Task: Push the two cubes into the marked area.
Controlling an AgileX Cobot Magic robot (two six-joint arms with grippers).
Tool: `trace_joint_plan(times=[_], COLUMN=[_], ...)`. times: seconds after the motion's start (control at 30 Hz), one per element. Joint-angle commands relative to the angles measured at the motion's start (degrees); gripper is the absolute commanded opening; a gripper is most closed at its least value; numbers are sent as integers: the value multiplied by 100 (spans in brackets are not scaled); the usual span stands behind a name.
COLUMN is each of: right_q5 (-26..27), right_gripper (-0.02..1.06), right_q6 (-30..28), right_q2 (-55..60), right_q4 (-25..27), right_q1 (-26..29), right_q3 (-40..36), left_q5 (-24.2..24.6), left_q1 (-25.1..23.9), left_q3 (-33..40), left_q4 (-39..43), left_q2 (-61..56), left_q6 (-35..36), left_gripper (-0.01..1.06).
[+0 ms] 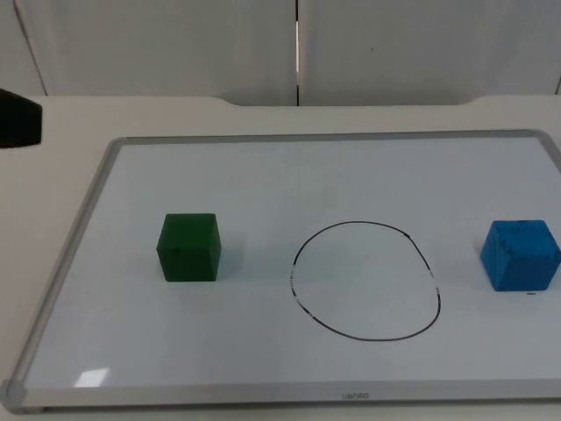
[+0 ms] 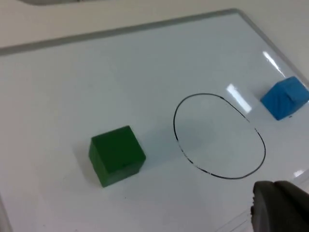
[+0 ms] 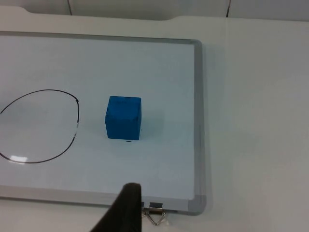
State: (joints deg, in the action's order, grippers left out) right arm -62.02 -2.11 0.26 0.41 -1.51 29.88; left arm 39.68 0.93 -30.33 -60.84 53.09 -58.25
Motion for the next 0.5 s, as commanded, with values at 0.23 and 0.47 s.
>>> trace_joint_plan(times=[0.23,0.47], right_q5=[17,17], right_gripper=[105,105], right_q6=[5,5], right_q2=[-26,-26], right_q4=[-10,-10], right_q1=[29,29], right_q3=[-36,-36], left_q5=[26,-249], left_q1=[-16,-16], left_q3=[-15,-26], left_q4=[-696,-847], left_q2=[967,1122], left_q6=[-540,-589], left_gripper=[0,0])
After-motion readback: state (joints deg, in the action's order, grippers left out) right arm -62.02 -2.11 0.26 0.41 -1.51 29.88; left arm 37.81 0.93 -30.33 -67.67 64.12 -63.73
